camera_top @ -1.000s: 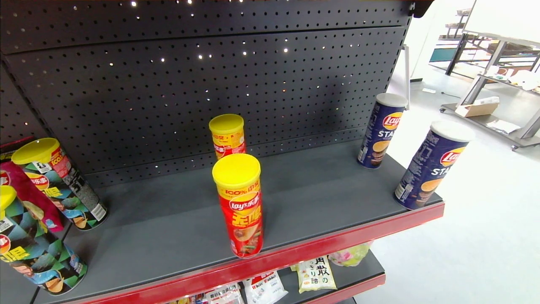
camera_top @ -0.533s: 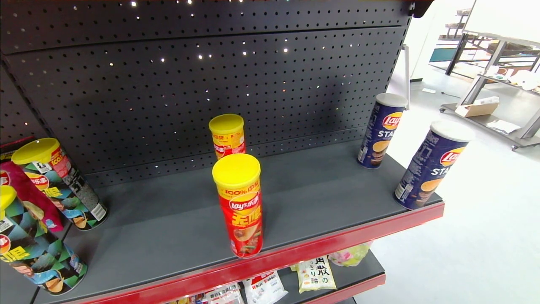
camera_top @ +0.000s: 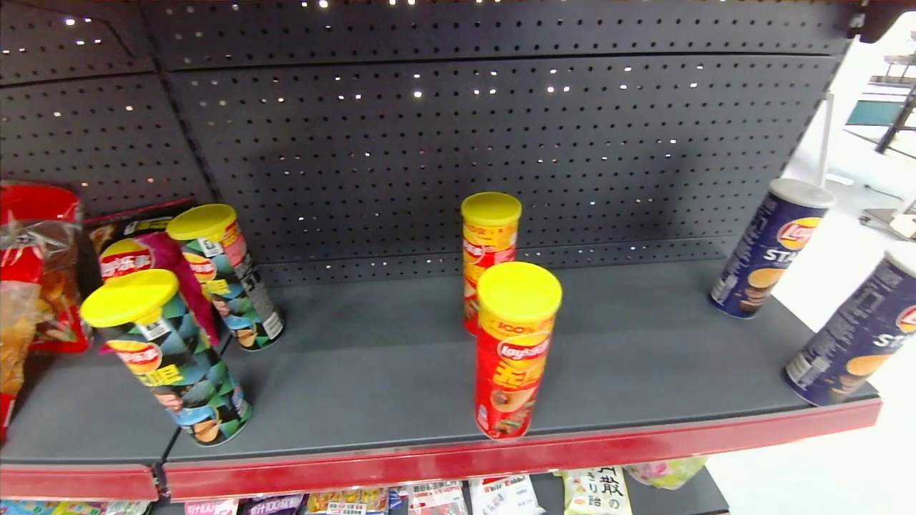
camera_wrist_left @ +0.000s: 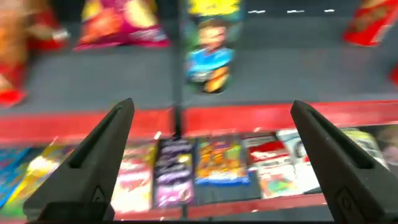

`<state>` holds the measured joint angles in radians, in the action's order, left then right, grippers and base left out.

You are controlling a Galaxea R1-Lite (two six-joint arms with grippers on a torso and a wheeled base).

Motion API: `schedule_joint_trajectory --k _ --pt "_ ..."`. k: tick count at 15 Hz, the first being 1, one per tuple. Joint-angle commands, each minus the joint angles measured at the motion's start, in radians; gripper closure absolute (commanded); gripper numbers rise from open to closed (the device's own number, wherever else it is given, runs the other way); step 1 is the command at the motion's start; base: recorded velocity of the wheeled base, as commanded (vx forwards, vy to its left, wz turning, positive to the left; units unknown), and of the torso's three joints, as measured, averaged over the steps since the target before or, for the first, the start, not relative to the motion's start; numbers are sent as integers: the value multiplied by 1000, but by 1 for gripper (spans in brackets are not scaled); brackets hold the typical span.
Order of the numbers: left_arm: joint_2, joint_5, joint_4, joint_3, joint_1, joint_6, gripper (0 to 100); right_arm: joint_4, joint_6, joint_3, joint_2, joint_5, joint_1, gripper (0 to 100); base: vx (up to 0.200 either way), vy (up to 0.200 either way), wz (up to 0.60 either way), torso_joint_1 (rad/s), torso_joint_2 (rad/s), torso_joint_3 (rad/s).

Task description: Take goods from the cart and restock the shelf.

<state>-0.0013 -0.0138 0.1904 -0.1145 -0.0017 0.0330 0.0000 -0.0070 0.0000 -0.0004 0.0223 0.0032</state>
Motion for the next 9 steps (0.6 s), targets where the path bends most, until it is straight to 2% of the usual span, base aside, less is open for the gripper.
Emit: schedule_joint_trajectory --k 1,5,7,8,9 --pt "1 0 0 1 0 1 0 0 4 0 0 1 -2 0 0 0 0 0 0 0" --pt "1 -2 -17 13 0 2 0 0 1 0 0 2 0 0 0 0 0 0 0 0" --pt "1 26 -163 88 0 -2 0 0 -2 0 0 2 -2 0 0 0 0 0 0 0" --pt "1 26 -201 114 0 -12 0 0 1 0 0 4 -2 0 0 0 0 0 0 0" --pt "1 28 -190 113 0 -18 0 -2 5 0 0 11 -2 0 0 0 0 0 0 0"
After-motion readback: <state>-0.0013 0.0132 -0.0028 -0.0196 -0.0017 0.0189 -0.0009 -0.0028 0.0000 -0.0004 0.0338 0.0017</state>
